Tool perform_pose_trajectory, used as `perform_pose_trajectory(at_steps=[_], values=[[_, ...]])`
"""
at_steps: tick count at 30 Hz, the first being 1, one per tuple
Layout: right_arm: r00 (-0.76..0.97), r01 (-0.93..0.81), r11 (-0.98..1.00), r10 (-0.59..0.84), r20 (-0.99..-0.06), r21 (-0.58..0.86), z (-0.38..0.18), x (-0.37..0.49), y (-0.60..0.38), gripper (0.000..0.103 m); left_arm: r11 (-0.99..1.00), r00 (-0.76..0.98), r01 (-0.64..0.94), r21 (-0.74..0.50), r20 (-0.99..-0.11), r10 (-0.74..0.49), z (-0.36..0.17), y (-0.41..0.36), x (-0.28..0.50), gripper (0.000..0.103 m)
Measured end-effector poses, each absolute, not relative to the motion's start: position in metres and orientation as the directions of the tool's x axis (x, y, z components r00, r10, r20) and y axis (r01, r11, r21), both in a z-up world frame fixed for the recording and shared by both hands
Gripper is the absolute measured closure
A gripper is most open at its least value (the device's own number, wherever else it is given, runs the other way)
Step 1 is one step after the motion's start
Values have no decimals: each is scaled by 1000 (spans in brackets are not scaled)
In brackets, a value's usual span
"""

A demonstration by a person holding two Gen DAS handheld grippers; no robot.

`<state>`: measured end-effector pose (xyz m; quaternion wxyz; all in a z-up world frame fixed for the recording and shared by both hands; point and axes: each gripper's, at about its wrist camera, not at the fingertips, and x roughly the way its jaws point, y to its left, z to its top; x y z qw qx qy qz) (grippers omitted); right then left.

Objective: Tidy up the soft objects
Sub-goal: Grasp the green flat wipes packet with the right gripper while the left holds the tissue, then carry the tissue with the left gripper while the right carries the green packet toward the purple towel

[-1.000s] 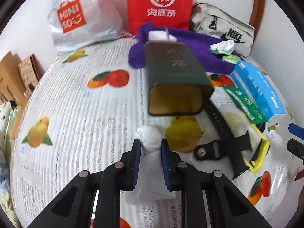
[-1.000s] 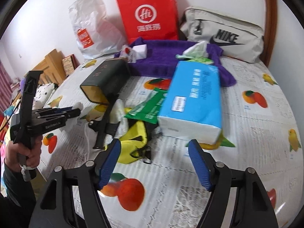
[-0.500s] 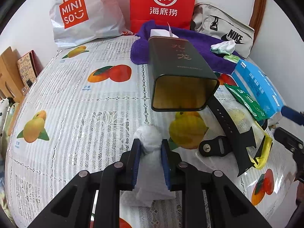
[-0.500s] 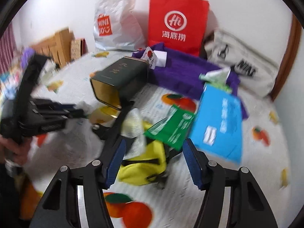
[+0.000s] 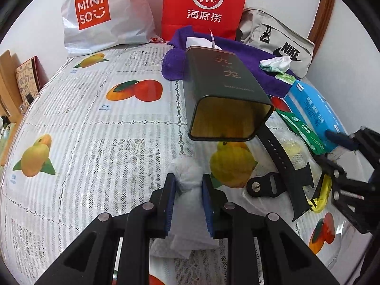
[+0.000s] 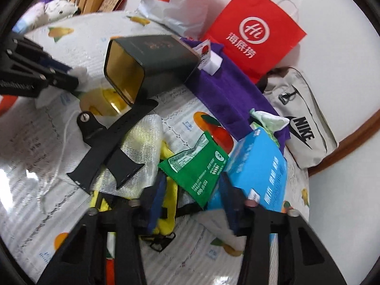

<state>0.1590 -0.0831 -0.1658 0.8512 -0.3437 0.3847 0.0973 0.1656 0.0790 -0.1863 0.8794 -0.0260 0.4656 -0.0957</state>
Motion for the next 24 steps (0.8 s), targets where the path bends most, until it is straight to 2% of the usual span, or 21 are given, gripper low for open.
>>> perform_pose_trajectory(at_steps=[1,3,16,24], values=[[676,-440,739,-101,-730,-510,-169,161,-82,93,980,548,146,-132,-815,-191,-186,79,166,81],[661,-442,764,-77,-747,-470,-169,164,-84,99,981,547,145,-132,-815,-191,-186,78,165,81],[673,-412,896,177,-718,-166,-106,107,-129,102,989,540,119,-93,-830,-143,-184,72,161,80],[652,-328,942,173,-738,-69,-115,63,-182,102,994,541,84,-74,-834,-108,-184,70,147,80]])
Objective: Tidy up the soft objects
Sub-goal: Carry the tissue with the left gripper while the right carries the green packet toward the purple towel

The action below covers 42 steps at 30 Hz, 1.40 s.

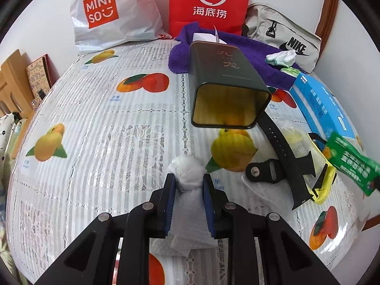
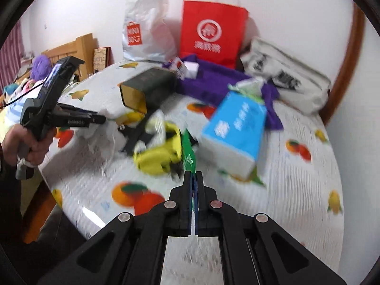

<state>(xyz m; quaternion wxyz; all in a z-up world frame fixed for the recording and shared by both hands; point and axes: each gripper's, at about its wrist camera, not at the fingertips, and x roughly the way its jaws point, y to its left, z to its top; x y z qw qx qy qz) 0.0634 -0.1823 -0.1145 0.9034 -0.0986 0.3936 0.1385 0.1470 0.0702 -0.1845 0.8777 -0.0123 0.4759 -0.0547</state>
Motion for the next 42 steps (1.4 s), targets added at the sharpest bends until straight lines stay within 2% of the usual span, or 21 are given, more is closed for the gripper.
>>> perform_pose_trajectory(at_steps=[8,11,13,17,19,20,24,27,30,33,42], values=[[605,-333,943,215,-767,1,-153,59,-200,97,996,534,75,-53,-841,-85,-184,67,145,80],[586,-351,935,253,-770,39,-161,67,-198,83,996,533,74,-44,-843,-77,-185,65,145,80],[579,-356,933,264,-771,51,-165,75,-195,80,997,533,71,-40,-843,-72,-184,65,145,80],[570,-351,933,283,-772,82,-169,92,-189,80,996,534,77,-40,-842,-75,-185,65,145,80],[565,-341,934,297,-770,110,-170,99,-189,88,996,538,81,-41,-840,-78,-185,65,144,80],[566,-335,935,299,-768,117,-170,100,-189,97,996,540,82,-43,-838,-81,-185,65,144,80],[568,-331,935,306,-764,128,-169,93,-191,98,994,549,90,-66,-829,-105,-186,67,141,78],[575,-330,938,286,-767,102,-166,79,-195,98,991,558,105,-80,-821,-125,-186,66,139,72],[585,-299,950,259,-768,92,-164,66,-204,98,992,571,109,-63,-813,-115,-187,64,137,72],[585,-261,961,235,-776,94,-168,64,-213,98,995,577,94,-37,-812,-85,-186,62,137,83],[572,-252,958,259,-778,134,-167,69,-214,98,995,565,65,-80,-819,-103,-173,67,127,83]])
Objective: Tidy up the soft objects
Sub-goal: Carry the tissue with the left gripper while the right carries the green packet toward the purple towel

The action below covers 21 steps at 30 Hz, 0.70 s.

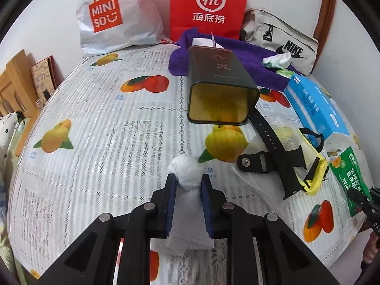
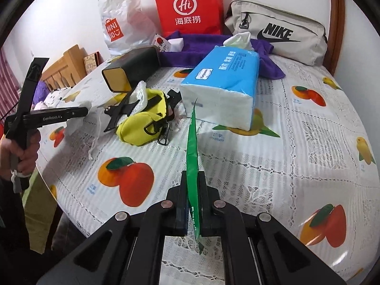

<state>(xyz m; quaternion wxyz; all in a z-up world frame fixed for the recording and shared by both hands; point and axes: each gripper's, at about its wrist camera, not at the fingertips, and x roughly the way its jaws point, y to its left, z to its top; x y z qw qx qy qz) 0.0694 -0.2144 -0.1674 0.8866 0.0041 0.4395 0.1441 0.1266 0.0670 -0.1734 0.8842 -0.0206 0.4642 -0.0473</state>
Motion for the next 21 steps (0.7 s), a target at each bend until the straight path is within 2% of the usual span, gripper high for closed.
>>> perform_pose_trajectory(at_steps=[12,21], values=[[576,-291,946,295,-762,146,-138,79,-206,98,988,586,69,-136,-796,-150,-137,64,131,83],[629,-291,946,302,-717,143,-100,96,-208,98,985,617,100,-141,-768,-173,-102,54,147,83]])
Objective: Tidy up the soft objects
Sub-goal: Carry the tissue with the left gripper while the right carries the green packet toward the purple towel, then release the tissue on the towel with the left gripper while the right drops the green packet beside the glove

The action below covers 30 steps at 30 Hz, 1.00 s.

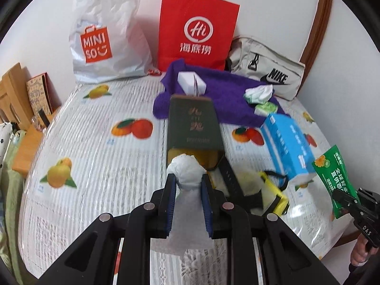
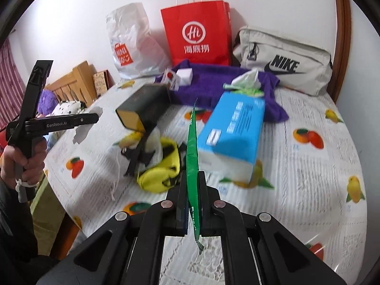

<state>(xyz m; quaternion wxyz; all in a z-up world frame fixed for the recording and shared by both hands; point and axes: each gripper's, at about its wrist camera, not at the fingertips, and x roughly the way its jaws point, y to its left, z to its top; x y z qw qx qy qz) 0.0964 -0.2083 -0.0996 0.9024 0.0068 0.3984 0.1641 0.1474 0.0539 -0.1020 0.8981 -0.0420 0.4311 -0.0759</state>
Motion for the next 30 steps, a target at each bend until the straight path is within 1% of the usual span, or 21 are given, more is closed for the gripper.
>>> perform_pose_trajectory(at_steps=[6,10,21,26,30], values=[[656,-291,950,285,-698,114,-81,122,-206,98,979,623,127,-162,-755,-206,-86,51,167,83],[657,-273,955,272,-703,114,-74,151,-207,98,977,627,130,-166,-750,-211,-78,50,184,83],[656,-291,954,250,-713,67,-61,250,-210,98,979,616,110,-171,-761,-202,-73,40,265,83],[625,-278,955,259,-737,100,-65,292,-217,98,979,609,102,-178,-767,-203,-76,32,295,83],[621,-280,954,268,-737,112,-69,317,-219,98,980,611,104,-171,-766,-199,-80,29,309,83]])
